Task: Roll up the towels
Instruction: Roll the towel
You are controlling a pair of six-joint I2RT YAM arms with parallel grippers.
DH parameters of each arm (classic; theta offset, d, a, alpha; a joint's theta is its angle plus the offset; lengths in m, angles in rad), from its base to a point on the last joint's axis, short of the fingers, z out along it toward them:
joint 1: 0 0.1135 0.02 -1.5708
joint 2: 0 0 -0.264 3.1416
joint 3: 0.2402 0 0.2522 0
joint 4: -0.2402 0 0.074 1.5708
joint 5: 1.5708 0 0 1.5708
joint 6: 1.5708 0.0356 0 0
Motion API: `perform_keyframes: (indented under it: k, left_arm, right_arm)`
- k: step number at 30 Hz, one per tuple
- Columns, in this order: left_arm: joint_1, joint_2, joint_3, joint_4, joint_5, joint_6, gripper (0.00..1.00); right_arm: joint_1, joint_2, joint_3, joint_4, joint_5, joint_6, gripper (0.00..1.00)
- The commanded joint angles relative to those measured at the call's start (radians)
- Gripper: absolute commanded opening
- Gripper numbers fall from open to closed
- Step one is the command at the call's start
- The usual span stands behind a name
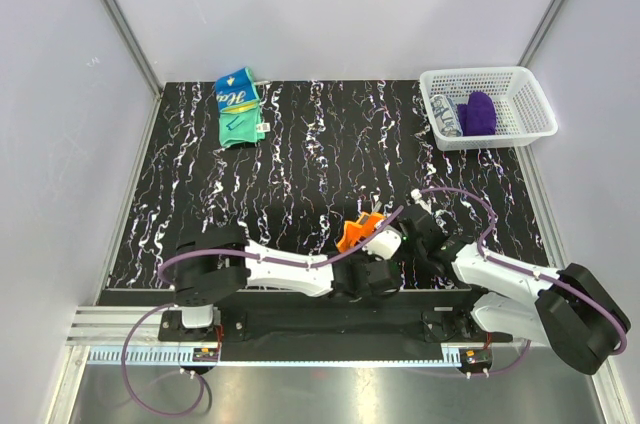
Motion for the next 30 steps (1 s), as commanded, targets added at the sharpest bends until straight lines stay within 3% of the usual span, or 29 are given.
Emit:
perform_keyframes:
  k: [1, 4, 6, 11, 12, 13, 14, 17, 22, 26, 30]
  left_arm:
    - [-0.002, 0.03, 0.052, -0.044, -0.132, -0.042, 0.31]
    - [0.001, 0.033, 0.054, -0.038, -0.141, -0.045, 0.08]
    - [0.001, 0.033, 0.052, -0.036, -0.143, -0.045, 0.0]
    - [0.003, 0.009, 0.031, -0.006, -0.098, -0.026, 0.0]
    - [0.005, 0.001, 0.023, -0.003, -0.075, -0.028, 0.0]
    - [0.011, -0.017, 0.016, 0.007, -0.059, -0.031, 0.0]
    - [0.015, -0.03, 0.008, 0.011, -0.02, -0.034, 0.0]
    - [0.035, -0.079, -0.032, 0.031, 0.032, -0.049, 0.0]
    - [0.075, -0.146, -0.086, 0.059, 0.135, -0.076, 0.0]
    - [0.11, -0.174, -0.116, 0.088, 0.238, -0.101, 0.0]
    - [0.173, -0.215, -0.175, 0.169, 0.377, -0.146, 0.0]
  right_arm:
    - [0.002, 0.005, 0.005, 0.015, -0.067, -0.009, 0.3]
    - [0.0, 0.008, 0.003, 0.013, -0.087, -0.009, 0.29]
    - [0.002, 0.012, 0.006, 0.048, -0.102, -0.009, 0.29]
    - [0.002, 0.011, 0.02, 0.032, -0.102, -0.014, 0.33]
    - [0.002, 0.009, 0.035, -0.008, -0.094, -0.015, 0.4]
    - [0.002, 0.005, 0.042, -0.022, -0.088, -0.02, 0.58]
    - [0.003, 0.001, 0.051, -0.057, -0.068, -0.024, 0.69]
    - [0.002, -0.014, 0.097, -0.123, -0.012, -0.041, 0.85]
    - [0.0, -0.075, 0.21, -0.373, 0.172, -0.026, 1.0]
    - [-0.001, -0.152, 0.249, -0.487, 0.289, -0.003, 1.0]
    - [-0.003, -0.212, 0.256, -0.515, 0.306, 0.002, 1.0]
